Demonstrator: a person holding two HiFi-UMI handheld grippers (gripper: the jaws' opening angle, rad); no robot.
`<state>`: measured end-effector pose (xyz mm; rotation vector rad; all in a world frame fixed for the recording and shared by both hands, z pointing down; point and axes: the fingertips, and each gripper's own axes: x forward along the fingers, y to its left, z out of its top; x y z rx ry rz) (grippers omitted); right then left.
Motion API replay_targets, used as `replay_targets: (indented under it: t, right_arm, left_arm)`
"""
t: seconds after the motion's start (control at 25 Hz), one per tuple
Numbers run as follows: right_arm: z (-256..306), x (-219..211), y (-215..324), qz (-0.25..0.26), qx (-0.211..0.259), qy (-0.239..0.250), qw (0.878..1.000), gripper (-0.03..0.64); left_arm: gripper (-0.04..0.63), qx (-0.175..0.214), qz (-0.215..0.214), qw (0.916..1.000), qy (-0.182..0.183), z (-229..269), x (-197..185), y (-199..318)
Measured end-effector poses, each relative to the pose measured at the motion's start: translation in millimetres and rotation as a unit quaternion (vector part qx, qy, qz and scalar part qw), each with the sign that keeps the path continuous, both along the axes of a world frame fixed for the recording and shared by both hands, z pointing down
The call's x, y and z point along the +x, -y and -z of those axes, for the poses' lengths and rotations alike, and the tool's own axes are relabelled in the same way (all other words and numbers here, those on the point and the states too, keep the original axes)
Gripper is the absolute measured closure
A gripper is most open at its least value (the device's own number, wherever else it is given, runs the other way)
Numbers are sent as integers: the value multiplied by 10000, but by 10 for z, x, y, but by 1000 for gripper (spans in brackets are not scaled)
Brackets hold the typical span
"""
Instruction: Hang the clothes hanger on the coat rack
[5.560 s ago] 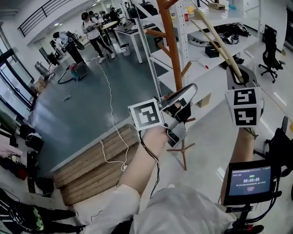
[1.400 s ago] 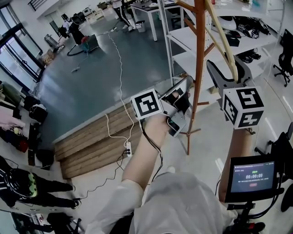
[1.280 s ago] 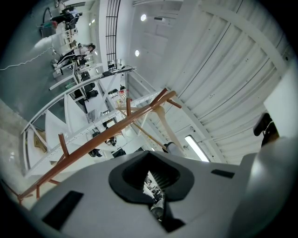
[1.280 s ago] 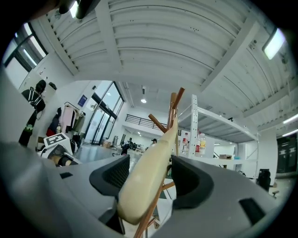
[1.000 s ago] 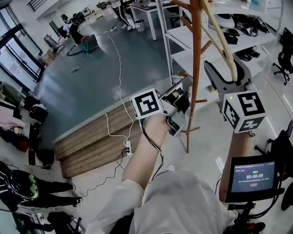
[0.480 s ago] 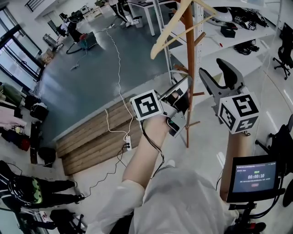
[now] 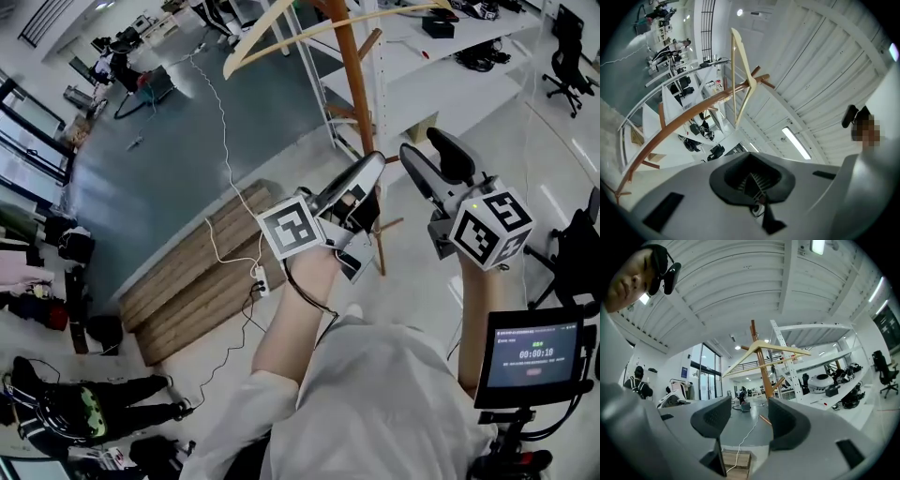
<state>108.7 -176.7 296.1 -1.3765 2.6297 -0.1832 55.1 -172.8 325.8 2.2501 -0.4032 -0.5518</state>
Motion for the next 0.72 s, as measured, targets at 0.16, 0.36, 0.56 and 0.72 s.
replay_targets:
  t: [0.16,0.36,0.56,0.72]
  right_arm:
    - [-447,309,-2,-251,-281,30,9993,362]
    - [-845,633,-168,-869,-640,68,9941,364]
    - [-754,740,-442,-1470,-725,45,9865,366]
    - [-872,1325,-761,-2104,-754,139,9746,416]
  left_arm:
    - [589,-45,-454,9988,183,-262,299,-31]
    - [589,-241,-1131,9929,288,-633,608,-77]
    - [589,-601,-1865,9806,93,-867,806,-232]
    - [589,-656,-2266,9715,250,-823,1241,-475]
